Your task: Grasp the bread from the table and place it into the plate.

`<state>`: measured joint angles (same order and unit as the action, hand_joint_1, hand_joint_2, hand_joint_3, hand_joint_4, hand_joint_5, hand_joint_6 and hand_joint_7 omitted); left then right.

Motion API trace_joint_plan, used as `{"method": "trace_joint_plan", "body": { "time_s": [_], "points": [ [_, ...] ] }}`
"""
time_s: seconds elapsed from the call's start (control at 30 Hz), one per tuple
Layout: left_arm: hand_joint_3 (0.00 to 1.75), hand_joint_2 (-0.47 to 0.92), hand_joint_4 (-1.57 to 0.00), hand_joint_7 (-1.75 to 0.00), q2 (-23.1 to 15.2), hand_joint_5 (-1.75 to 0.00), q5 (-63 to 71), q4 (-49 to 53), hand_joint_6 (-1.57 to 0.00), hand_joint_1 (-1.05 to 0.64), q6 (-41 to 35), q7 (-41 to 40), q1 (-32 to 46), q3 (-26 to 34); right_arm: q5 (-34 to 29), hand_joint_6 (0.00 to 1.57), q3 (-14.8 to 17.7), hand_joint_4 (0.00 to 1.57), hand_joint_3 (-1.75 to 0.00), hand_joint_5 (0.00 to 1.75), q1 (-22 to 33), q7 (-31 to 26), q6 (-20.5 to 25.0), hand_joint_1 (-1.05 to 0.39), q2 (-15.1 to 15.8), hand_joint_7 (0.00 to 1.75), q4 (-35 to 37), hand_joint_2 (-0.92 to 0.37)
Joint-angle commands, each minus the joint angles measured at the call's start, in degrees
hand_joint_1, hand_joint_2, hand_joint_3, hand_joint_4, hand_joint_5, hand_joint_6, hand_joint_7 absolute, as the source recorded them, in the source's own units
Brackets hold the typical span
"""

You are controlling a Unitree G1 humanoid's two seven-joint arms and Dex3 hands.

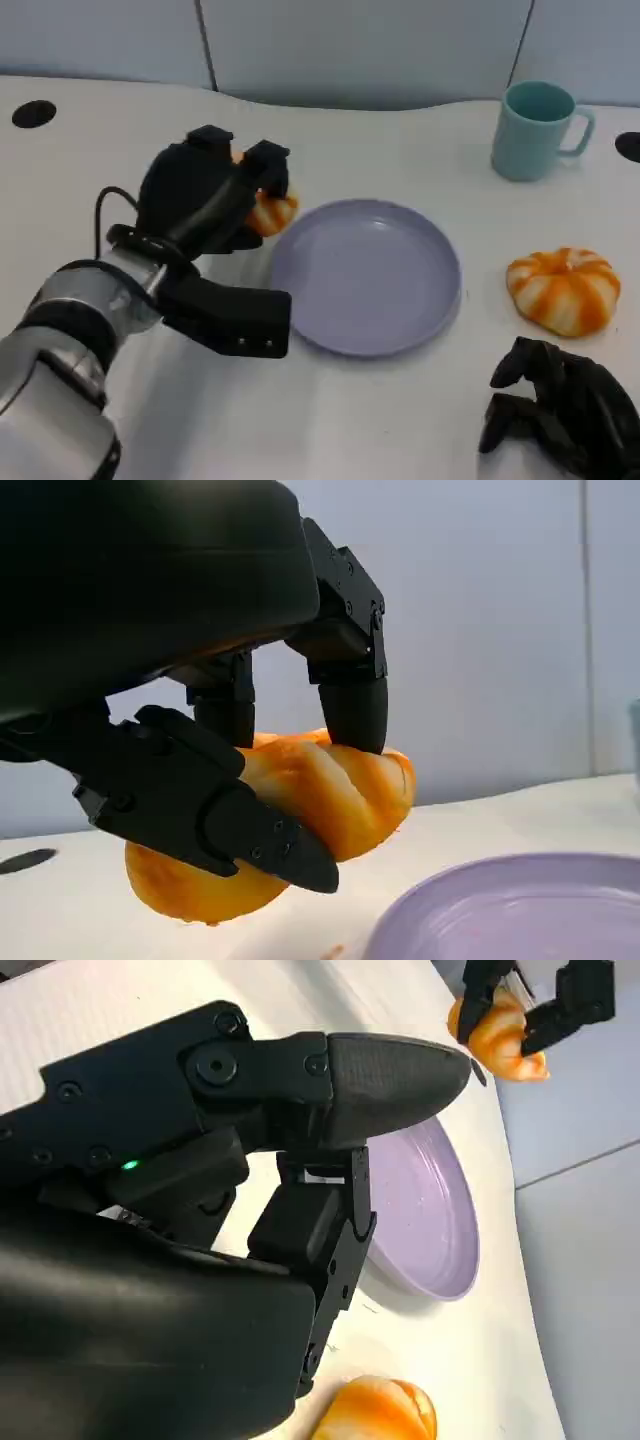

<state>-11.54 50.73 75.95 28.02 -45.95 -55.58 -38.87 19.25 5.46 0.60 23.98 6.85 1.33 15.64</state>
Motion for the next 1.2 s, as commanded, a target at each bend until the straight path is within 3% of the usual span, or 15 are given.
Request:
{"method": "trace_joint_plan", "body": {
  "time_s": [0.03,0.1,0.23,0.53,0.6,0.77,1.2],
  "points": [
    [0.64,0.71,-0.89,-1.75,1.1,-1.75,0.5,-0.6,-0.69,-0.17,1.6,-1.8,-1.9,-0.6,-0.4,1.10,0.0,1.19,-0.47,1.17,1.1,0.2,-0.5,-0.43,0.2,1.08,1.2,-0.92],
    [0.78,0.64,-0.90,-1.75,1.8,-1.75,0.9,-0.8,-0.70,-0.18,2.2,-1.7,-2.4,-1.1,-0.4,1.11,-0.1,1.19,-0.47,1.16,1.2,0.0,-0.6,-0.42,0.1,1.08,1.0,-0.92],
    [0.83,0.61,-0.90,-1.75,2.6,-1.75,1.0,-0.9,-0.70,-0.18,3.5,-1.3,-3.0,-1.7,-0.4,1.10,-0.3,1.20,-0.47,1.15,1.3,-0.4,-0.1,-0.43,-0.1,1.07,0.7,-0.92],
    [0.79,0.72,-0.89,-1.75,5.3,-1.75,0.2,-0.5,-0.70,-0.27,7.9,5.9,-4.6,-2.3,-1.4,1.10,-0.3,1.19,-0.47,1.16,-0.5,-1.6,-0.1,-0.43,-0.4,1.09,2.9,-0.92],
    [0.95,0.63,-0.90,-1.75,5.9,-1.75,-0.1,-0.4,-0.72,-0.27,8.3,6.9,-4.5,-2.1,-1.7,1.11,-0.3,1.21,-0.48,1.16,-0.9,-2.4,0.2,-0.42,-0.6,1.09,3.2,-0.92],
    [1.06,0.55,-0.95,-1.75,6.9,-1.75,0.3,-0.4,-0.75,-0.28,8.8,6.4,-4.2,-2.4,-1.8,1.09,-0.7,1.20,-0.49,1.16,-0.5,-2.2,0.3,-0.41,-0.5,1.09,2.8,-0.92],
    [1.00,0.56,-0.93,-1.75,8.0,-1.75,-0.2,-0.6,-0.74,-0.28,8.2,13.1,-4.0,-2.4,-1.7,1.07,-1.7,1.20,-0.49,1.16,1.5,-1.3,-1.7,-0.41,-0.6,1.11,1.7,-0.92]
  ]
}}
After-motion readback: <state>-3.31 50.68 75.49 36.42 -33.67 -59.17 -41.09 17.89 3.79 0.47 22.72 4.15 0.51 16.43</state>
